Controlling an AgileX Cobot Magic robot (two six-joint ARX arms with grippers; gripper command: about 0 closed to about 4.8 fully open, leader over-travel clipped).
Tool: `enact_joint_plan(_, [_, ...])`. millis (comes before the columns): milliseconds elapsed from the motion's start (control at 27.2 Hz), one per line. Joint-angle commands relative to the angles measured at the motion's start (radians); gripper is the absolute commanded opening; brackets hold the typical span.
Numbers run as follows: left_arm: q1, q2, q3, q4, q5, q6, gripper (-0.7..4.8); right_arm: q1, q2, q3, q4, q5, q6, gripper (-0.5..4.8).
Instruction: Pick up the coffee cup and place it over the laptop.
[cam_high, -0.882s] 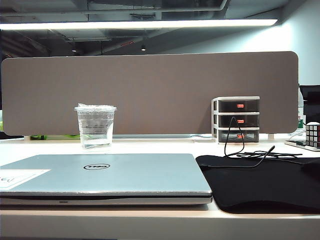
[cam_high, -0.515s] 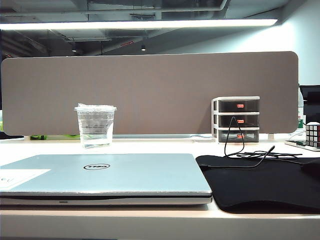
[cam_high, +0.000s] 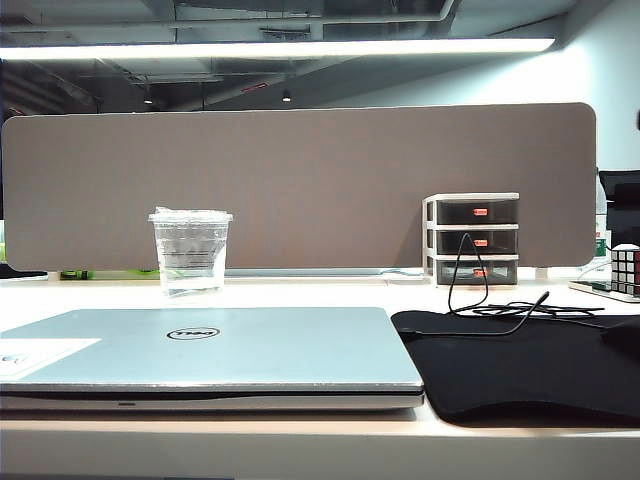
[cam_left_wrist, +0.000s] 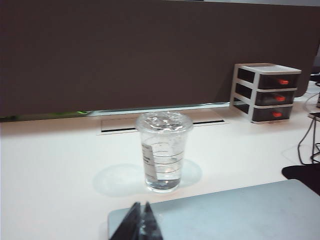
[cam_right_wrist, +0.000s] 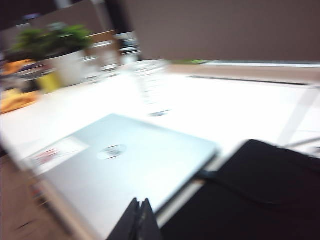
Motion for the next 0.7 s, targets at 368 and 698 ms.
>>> enact_joint_plan(368, [0.002,0.000,0.006,0.013,0.049,-0.219,-0.05,0.015,-0.002,-0.006,0.010,-0.066,0.004,-0.06])
enact_joint_plan(698, [0.002,0.000,0.006,-0.014,0.075,-0.277,1.81,0.015,-0.002,-0.006,0.010,-0.066,0.004,-0.06])
